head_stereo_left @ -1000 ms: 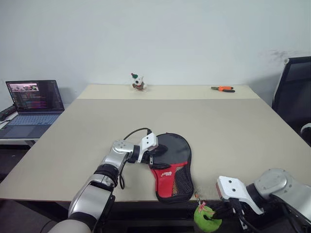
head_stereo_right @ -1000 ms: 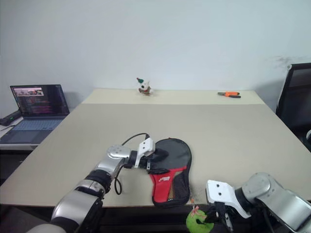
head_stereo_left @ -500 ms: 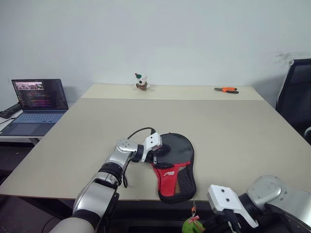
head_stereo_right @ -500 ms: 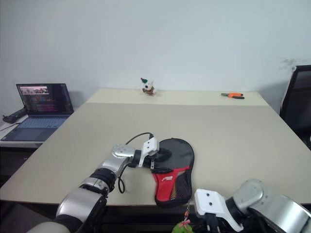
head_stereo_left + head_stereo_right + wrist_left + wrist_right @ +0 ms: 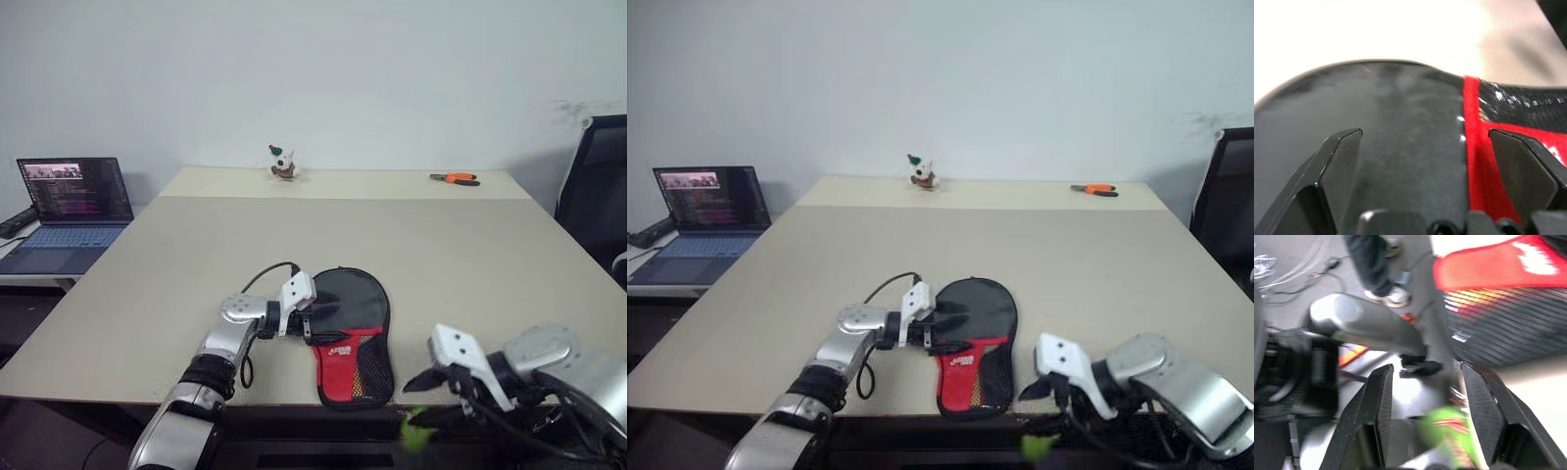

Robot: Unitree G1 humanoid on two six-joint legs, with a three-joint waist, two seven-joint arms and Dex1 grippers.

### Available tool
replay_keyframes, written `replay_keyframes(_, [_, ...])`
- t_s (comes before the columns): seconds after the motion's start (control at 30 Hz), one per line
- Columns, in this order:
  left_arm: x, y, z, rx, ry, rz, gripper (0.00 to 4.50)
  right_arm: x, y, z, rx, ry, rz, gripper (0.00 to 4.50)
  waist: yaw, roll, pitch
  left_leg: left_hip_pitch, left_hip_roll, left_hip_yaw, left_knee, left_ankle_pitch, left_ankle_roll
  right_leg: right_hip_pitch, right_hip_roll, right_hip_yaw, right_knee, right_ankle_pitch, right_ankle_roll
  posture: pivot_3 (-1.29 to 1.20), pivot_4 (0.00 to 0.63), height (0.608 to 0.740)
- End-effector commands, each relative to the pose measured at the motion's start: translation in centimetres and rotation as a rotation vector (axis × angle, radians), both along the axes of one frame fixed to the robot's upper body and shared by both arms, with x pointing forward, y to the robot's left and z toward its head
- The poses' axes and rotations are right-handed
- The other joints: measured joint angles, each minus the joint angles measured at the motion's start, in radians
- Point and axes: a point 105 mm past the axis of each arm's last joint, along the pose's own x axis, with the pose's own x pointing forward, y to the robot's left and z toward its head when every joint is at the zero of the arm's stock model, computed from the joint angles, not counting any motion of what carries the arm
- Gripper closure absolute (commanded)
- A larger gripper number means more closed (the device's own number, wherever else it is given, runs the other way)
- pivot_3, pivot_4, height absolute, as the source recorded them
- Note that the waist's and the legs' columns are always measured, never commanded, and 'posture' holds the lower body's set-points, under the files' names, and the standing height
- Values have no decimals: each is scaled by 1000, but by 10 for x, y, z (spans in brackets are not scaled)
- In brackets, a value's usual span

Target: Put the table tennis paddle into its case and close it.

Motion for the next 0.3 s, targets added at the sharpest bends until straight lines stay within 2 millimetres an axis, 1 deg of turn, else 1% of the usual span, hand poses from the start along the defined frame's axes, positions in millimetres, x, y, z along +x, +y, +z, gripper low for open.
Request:
replay_keyframes(0.03, [-22,25,48,-82,-95,69,0,54,-28,29,125,-155,-222,2100,-20,-1,1,0,0,0,0,0,0,0,-1,1,0,0,0,0,150,740])
replay_keyframes(0.07, [-28,31,51,-83,-88,92,0,64,-34,34,161,-171,-257,2100,-21,0,2,1,0,1,-1,0,0,-1,-3,1,1,0,0,0,150,740])
replay_keyframes(0.13, [-35,36,54,-81,-72,124,0,74,-41,37,191,-178,-279,2100,-18,2,4,1,0,0,-1,0,0,-1,-4,1,1,0,-1,0,150,740])
replay_keyframes(0.23, [-41,49,49,-61,-51,194,0,83,-45,29,171,-179,-279,2100,-12,2,4,1,-1,-2,-1,0,0,0,-3,1,1,-1,-2,0,150,740])
replay_keyframes(0.3, [-44,65,48,-90,-52,309,0,105,-45,32,158,-239,-330,2100,-11,2,4,1,-2,-2,-2,0,0,1,-2,1,1,-1,-2,0,150,740])
